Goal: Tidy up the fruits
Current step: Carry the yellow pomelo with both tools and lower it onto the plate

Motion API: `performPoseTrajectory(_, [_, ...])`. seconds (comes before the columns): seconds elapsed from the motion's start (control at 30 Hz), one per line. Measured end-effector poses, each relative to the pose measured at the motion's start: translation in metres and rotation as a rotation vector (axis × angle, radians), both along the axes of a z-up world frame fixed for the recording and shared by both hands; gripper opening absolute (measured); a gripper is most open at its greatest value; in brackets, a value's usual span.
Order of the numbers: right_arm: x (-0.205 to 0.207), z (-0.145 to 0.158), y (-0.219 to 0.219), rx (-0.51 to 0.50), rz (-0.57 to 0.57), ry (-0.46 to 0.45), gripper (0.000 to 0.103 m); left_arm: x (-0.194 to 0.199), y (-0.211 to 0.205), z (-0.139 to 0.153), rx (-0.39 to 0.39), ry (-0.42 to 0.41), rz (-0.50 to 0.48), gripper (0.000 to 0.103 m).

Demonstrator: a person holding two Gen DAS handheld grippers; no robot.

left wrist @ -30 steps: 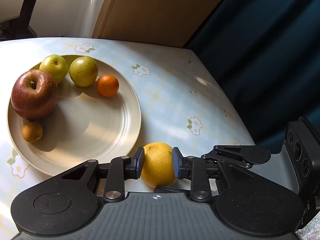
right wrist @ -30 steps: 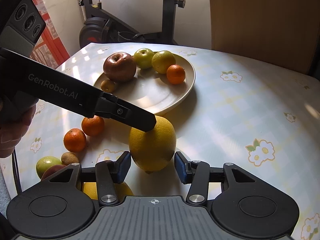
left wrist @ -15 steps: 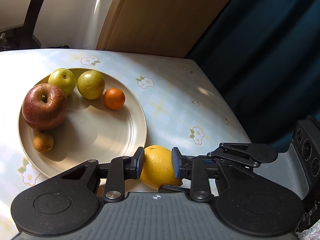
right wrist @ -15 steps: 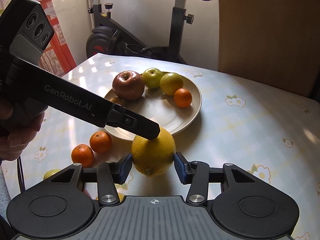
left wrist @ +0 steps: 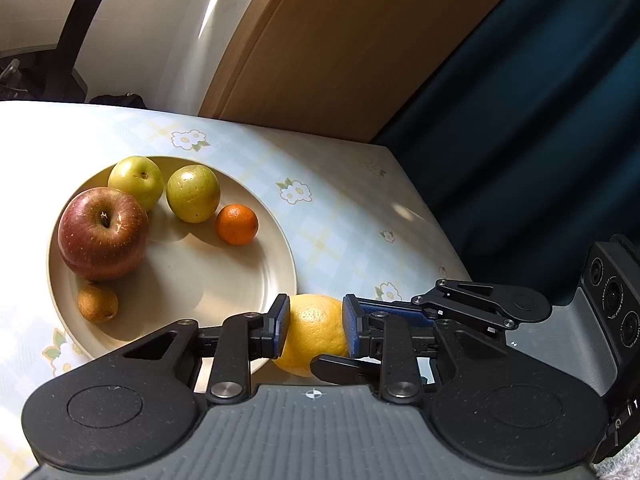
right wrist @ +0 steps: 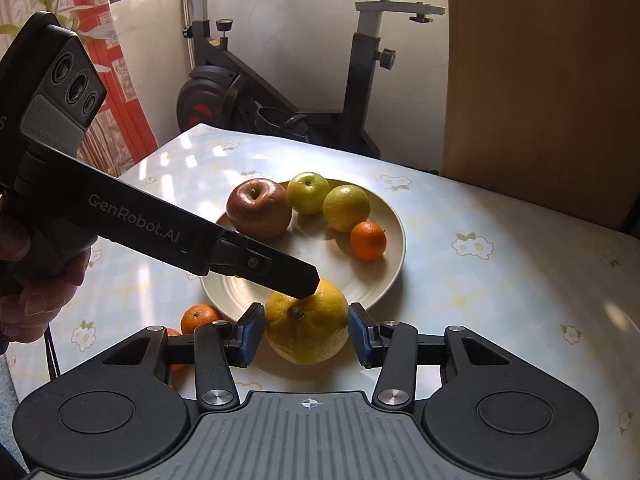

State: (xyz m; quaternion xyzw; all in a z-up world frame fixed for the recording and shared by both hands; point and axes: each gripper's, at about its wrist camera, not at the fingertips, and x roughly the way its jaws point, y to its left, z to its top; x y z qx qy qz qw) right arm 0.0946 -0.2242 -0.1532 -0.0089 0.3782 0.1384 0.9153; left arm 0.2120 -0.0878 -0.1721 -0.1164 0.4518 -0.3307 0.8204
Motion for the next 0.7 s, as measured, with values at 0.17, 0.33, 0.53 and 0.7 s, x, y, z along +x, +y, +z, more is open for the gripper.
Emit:
performPoseTrajectory(0.17, [0.004,0.000,0.009,-0.035,0.010,-0.029,0.042,0.003,0.007,0.001,0.004,-0.005,0.037,0.030])
performPoseTrajectory(0.33, [0.014,-0.001,0.014,-0.037,0.004,-0.048,0.042,0.011,0.017,0.001,0.021,-0.008,0.086,0.029])
performPoseTrajectory(0.53, [0.025,-0.005,0.018,-0.029,0.000,-0.055,0.042,0.022,0.025,-0.004,0.030,0.002,0.130,0.028])
performPoseTrajectory(0.7, [0.036,-0.010,0.018,-0.017,-0.003,-0.051,0.041,0.028,0.030,-0.008,0.055,0.008,0.153,0.027])
